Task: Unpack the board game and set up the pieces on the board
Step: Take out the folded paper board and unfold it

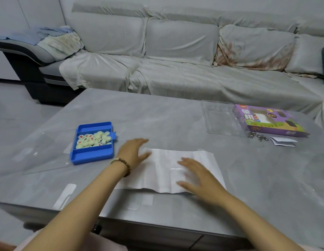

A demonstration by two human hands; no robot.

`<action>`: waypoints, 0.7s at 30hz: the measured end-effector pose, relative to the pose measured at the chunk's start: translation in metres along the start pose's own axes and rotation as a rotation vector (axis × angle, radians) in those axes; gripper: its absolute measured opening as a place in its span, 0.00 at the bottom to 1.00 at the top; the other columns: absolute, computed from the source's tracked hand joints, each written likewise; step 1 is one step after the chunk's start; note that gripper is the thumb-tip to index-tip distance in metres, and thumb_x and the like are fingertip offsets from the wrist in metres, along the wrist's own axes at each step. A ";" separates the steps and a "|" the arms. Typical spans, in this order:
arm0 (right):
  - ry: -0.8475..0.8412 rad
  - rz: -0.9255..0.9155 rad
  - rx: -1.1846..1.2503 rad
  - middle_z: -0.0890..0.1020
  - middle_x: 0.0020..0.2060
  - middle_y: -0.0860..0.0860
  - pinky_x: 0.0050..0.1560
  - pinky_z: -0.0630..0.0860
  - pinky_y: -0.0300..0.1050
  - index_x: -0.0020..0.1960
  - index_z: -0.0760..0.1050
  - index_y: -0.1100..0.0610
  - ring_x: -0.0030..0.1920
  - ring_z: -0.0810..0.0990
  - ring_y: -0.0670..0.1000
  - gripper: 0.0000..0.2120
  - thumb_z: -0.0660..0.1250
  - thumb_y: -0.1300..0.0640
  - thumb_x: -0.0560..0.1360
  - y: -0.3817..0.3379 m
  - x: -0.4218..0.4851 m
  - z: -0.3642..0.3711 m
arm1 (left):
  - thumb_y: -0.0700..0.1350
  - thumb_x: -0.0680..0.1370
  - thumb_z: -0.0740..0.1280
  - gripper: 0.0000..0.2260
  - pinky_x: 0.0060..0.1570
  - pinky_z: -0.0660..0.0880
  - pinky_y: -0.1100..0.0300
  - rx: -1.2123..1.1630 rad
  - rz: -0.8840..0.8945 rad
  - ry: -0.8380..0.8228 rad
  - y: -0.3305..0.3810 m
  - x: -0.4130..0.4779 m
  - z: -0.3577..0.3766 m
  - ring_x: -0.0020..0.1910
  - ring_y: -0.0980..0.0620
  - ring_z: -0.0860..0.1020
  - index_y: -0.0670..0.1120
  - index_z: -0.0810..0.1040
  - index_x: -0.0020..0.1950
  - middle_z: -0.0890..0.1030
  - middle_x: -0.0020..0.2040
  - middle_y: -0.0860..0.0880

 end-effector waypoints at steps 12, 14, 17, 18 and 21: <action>-0.033 -0.293 -0.319 0.80 0.58 0.41 0.54 0.72 0.32 0.57 0.80 0.44 0.59 0.77 0.41 0.28 0.49 0.31 0.75 -0.028 -0.003 0.028 | 0.79 0.59 0.33 0.49 0.74 0.43 0.50 0.147 0.109 -0.354 -0.005 -0.037 0.063 0.76 0.51 0.46 0.57 0.49 0.76 0.48 0.78 0.53; 0.043 -0.443 -0.340 0.83 0.52 0.43 0.44 0.78 0.35 0.52 0.82 0.47 0.51 0.81 0.43 0.22 0.52 0.39 0.79 -0.041 -0.009 0.027 | 0.79 0.59 0.36 0.50 0.75 0.48 0.51 0.020 0.096 -0.302 -0.005 -0.039 0.050 0.76 0.52 0.51 0.56 0.55 0.75 0.53 0.77 0.52; 0.081 -0.620 -0.454 0.84 0.45 0.46 0.33 0.78 0.39 0.49 0.82 0.52 0.42 0.82 0.48 0.16 0.55 0.50 0.81 -0.052 -0.015 0.034 | 0.73 0.64 0.41 0.43 0.72 0.53 0.57 -0.083 0.115 -0.190 0.001 -0.045 0.020 0.74 0.54 0.59 0.54 0.64 0.72 0.62 0.75 0.52; 0.068 -0.652 -0.512 0.83 0.43 0.47 0.30 0.76 0.40 0.48 0.81 0.53 0.39 0.81 0.49 0.11 0.60 0.53 0.79 -0.054 -0.015 0.039 | 0.72 0.65 0.41 0.41 0.71 0.55 0.58 -0.081 0.135 -0.158 0.003 -0.047 0.011 0.72 0.54 0.61 0.54 0.66 0.71 0.63 0.74 0.52; 0.092 -0.648 -0.582 0.80 0.35 0.47 0.25 0.71 0.40 0.44 0.78 0.54 0.34 0.78 0.49 0.03 0.65 0.58 0.74 -0.060 -0.012 0.036 | 0.69 0.74 0.47 0.31 0.67 0.59 0.61 -0.111 0.163 -0.097 0.004 -0.052 -0.009 0.70 0.54 0.65 0.53 0.69 0.69 0.68 0.71 0.53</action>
Point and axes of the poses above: each hand's wrist, its own x-axis towards the middle knuckle, its own z-axis out of the palm, y = z × x, the point moved 10 cm from there along x, towards the middle knuckle
